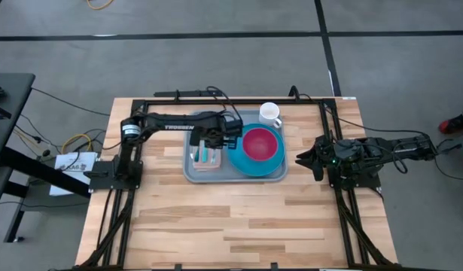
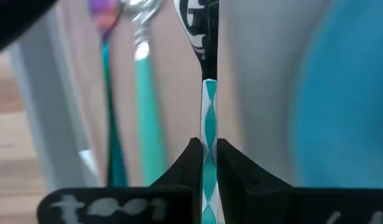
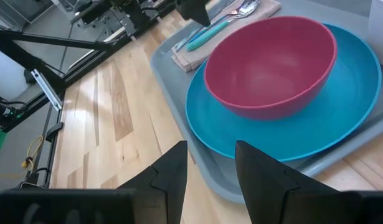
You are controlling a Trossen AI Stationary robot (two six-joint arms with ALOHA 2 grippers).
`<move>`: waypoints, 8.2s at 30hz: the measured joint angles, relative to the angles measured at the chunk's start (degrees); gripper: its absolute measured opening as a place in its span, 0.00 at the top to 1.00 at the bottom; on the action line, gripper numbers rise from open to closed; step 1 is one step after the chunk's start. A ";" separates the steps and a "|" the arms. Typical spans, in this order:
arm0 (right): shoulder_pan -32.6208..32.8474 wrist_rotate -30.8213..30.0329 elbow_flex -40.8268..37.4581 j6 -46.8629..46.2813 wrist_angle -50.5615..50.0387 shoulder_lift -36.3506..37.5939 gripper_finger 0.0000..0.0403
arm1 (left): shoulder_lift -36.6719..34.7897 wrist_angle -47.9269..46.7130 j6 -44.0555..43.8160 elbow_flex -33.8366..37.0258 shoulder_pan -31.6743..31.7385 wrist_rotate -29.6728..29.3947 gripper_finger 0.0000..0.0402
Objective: Set up tray
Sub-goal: Put the blue and white knife to the right of the blue spoon on the gray napkin on the blue tray, then return to Home Position
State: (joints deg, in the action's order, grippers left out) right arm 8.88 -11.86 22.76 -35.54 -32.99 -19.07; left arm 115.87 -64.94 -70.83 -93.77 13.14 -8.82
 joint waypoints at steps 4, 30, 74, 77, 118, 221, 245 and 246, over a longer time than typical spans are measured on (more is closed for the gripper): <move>-0.01 -0.02 0.00 -0.01 0.00 0.00 0.69 | 0.01 1.56 1.67 3.37 1.10 4.08 0.99; -0.01 -0.02 0.00 -1.98 0.01 -0.04 0.69 | 0.03 9.89 3.23 8.85 5.51 4.48 0.87; 3.85 8.98 -17.90 23.90 46.33 18.66 0.69 | -31.34 49.52 25.64 8.74 -18.24 -35.46 0.70; 3.82 9.88 -20.40 24.99 52.91 18.99 0.69 | -31.83 52.79 27.11 8.74 -19.58 -36.83 0.70; 3.37 11.89 -22.32 30.59 33.47 18.38 0.69 | -56.01 49.19 63.19 11.69 -43.32 -11.79 0.70; 3.36 11.85 -21.99 30.56 33.36 17.57 0.69 | -114.61 67.22 73.15 93.15 -17.26 3.93 0.70; 3.35 11.85 -21.99 30.56 33.35 17.57 0.69 | -114.61 67.18 73.12 93.19 -17.26 3.91 0.70; 3.37 11.85 -21.99 30.56 33.35 17.57 0.69 | -114.61 67.18 73.14 93.19 -17.26 3.92 0.70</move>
State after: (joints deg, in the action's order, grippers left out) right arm 12.25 -0.01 0.78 -4.97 0.36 -1.50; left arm 1.26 2.24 2.32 -0.58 -4.12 -4.90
